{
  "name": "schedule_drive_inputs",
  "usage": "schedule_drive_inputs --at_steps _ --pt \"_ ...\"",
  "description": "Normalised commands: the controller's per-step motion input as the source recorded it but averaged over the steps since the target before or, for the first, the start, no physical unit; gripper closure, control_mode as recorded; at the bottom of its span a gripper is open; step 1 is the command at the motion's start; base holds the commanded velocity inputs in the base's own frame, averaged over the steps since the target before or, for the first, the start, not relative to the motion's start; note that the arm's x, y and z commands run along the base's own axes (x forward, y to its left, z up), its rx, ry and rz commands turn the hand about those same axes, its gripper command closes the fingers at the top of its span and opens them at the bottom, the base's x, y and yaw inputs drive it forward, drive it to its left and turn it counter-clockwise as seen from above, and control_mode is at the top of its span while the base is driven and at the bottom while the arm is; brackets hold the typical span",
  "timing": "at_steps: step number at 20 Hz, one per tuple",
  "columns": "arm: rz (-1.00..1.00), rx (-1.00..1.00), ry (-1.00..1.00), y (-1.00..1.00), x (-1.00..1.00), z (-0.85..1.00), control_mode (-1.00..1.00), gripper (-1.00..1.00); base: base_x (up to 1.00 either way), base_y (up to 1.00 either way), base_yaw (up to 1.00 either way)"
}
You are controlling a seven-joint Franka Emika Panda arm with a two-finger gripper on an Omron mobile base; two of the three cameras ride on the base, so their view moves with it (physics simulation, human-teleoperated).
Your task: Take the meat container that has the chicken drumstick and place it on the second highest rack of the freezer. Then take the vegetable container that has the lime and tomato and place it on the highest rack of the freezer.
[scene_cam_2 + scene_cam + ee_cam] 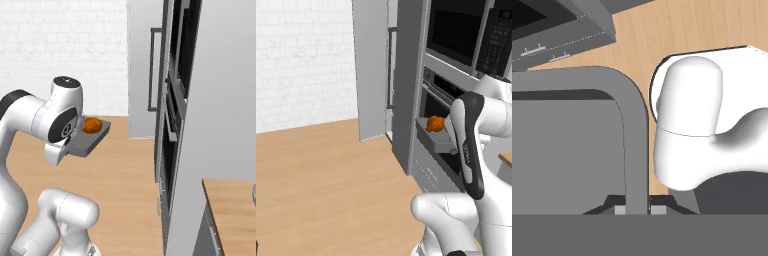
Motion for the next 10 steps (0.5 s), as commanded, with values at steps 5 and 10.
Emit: schedule_drive_inputs --at_steps 5,10 --pt "0.00 0.00 0.00 0.00 0.00 0.00 1.00 1.00 0.99 0.09 0.15" --pt "0.00 0.00 0.00 0.00 0.00 0.00 1.00 1.00 1.00 0.13 0.01"
